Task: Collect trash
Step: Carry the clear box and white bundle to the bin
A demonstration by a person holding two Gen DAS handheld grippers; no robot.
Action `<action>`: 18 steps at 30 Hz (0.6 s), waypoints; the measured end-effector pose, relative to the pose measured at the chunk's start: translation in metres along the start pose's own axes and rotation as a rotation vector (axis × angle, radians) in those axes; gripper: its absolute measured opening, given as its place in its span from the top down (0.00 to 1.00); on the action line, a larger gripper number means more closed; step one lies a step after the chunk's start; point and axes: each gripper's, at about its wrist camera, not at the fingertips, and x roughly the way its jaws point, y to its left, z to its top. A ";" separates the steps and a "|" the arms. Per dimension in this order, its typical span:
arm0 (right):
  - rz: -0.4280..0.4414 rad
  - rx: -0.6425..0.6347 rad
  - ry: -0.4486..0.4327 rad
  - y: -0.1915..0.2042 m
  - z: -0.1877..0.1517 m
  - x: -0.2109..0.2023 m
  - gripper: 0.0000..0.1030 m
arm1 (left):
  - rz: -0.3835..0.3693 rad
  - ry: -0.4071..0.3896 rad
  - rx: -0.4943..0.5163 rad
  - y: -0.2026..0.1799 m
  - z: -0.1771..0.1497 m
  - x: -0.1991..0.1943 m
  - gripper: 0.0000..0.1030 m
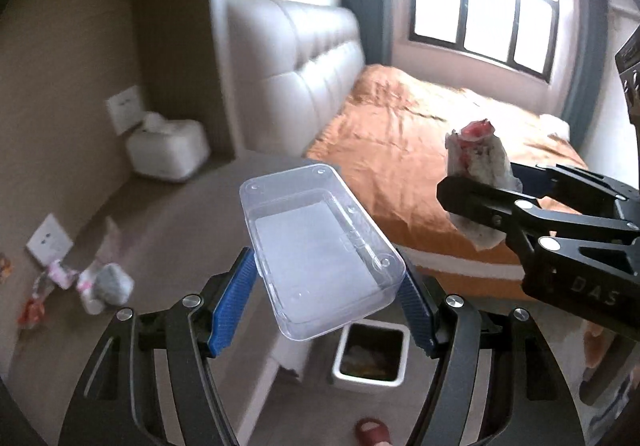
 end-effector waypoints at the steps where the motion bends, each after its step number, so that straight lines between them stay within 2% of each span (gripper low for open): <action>1: -0.008 0.010 0.006 -0.006 -0.004 -0.001 0.52 | -0.015 0.009 0.008 -0.007 -0.001 0.007 0.35; 10: -0.051 0.089 0.081 -0.054 -0.038 0.011 0.52 | -0.087 0.109 0.071 -0.049 -0.011 0.056 0.35; 15: -0.043 0.139 0.152 -0.078 -0.068 0.044 0.52 | -0.177 0.163 0.085 -0.064 -0.033 0.099 0.35; 18: -0.036 0.166 0.200 -0.091 -0.083 0.065 0.52 | -0.171 0.238 0.125 -0.074 -0.053 0.135 0.35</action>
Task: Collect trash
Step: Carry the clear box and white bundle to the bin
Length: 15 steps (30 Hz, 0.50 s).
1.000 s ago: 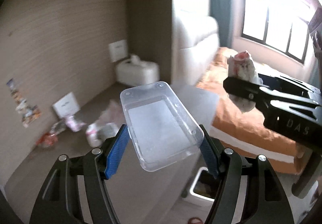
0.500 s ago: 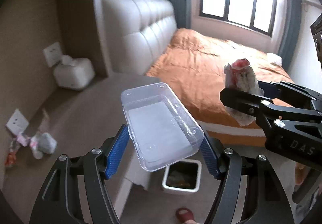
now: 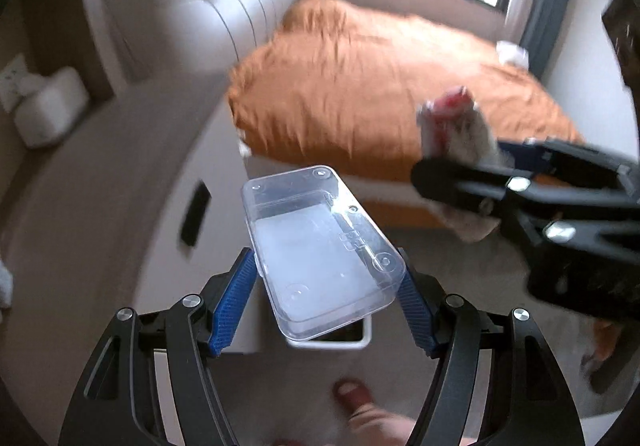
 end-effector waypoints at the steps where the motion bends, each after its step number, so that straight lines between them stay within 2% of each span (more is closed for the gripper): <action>1: -0.001 0.006 0.013 -0.005 -0.004 0.009 0.52 | -0.014 0.022 -0.005 0.000 -0.003 0.012 0.35; 5: -0.007 0.019 0.066 -0.022 -0.021 0.049 0.51 | -0.046 0.079 -0.006 0.002 -0.018 0.062 0.35; 9: -0.004 0.031 0.154 -0.039 -0.044 0.107 0.51 | -0.071 0.141 0.011 0.002 -0.042 0.116 0.35; 15: 0.006 0.050 0.231 -0.060 -0.087 0.190 0.51 | -0.120 0.236 0.003 0.006 -0.080 0.200 0.35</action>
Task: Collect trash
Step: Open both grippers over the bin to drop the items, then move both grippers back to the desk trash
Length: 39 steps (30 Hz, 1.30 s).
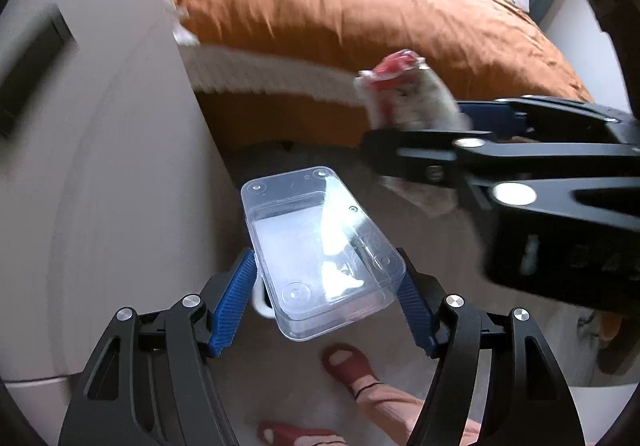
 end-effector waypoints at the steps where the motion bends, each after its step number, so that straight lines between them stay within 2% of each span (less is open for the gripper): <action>1: -0.001 0.005 0.020 -0.004 -0.004 0.016 0.51 | -0.006 0.013 -0.005 0.002 -0.002 0.012 0.35; 5: -0.001 0.018 0.070 -0.021 -0.020 0.070 0.51 | -0.027 0.061 -0.004 0.010 -0.017 0.071 0.35; 9: 0.017 0.022 0.123 -0.033 -0.033 0.116 0.48 | -0.030 0.104 0.003 0.013 -0.033 0.111 0.33; 10: 0.022 0.018 0.148 -0.035 -0.036 0.126 0.28 | -0.045 0.135 0.001 0.015 -0.036 0.124 0.17; 11: -0.001 0.014 0.174 -0.037 -0.039 0.137 0.20 | -0.055 0.154 -0.012 0.018 -0.039 0.134 0.05; 12: -0.019 0.006 0.188 -0.041 -0.044 0.148 0.05 | -0.040 0.152 -0.030 0.022 -0.043 0.142 0.05; 17: -0.072 0.031 0.195 -0.051 -0.051 0.161 0.04 | -0.011 0.164 -0.023 0.023 -0.050 0.157 0.05; 21: -0.087 0.024 0.181 -0.047 -0.044 0.149 0.04 | -0.009 0.149 -0.025 0.025 -0.049 0.142 0.05; 26: -0.087 0.008 0.154 -0.039 -0.030 0.115 0.04 | -0.013 0.104 -0.046 0.025 -0.033 0.098 0.05; 31: -0.099 -0.003 0.081 -0.021 -0.009 0.054 0.04 | 0.017 0.030 -0.056 0.017 -0.005 0.045 0.05; 39: -0.090 -0.031 -0.074 0.009 0.028 -0.068 0.04 | -0.012 -0.110 -0.126 0.004 0.029 -0.073 0.05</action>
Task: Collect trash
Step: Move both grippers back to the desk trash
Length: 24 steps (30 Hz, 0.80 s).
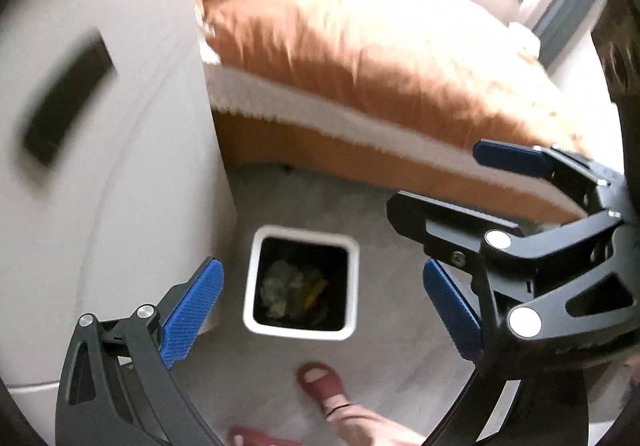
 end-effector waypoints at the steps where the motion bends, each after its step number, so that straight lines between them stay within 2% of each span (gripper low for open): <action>1: 0.003 -0.006 -0.025 0.004 0.005 -0.014 0.04 | 0.006 -0.019 -0.005 -0.002 0.005 -0.014 0.05; 5: 0.040 -0.043 -0.121 0.023 0.028 -0.069 0.04 | 0.047 -0.105 -0.025 -0.007 0.017 -0.076 0.05; 9: 0.090 -0.106 -0.199 0.043 0.052 -0.102 0.04 | 0.120 -0.155 -0.048 -0.003 0.019 -0.130 0.05; 13: 0.207 -0.140 -0.251 0.065 0.081 -0.127 0.04 | 0.182 -0.223 -0.109 0.013 0.020 -0.187 0.05; 18: 0.322 -0.291 -0.306 0.121 0.113 -0.146 0.04 | 0.315 -0.340 -0.246 0.050 0.007 -0.259 0.05; 24: 0.458 -0.472 -0.327 0.202 0.131 -0.156 0.04 | 0.478 -0.420 -0.404 0.106 -0.025 -0.324 0.05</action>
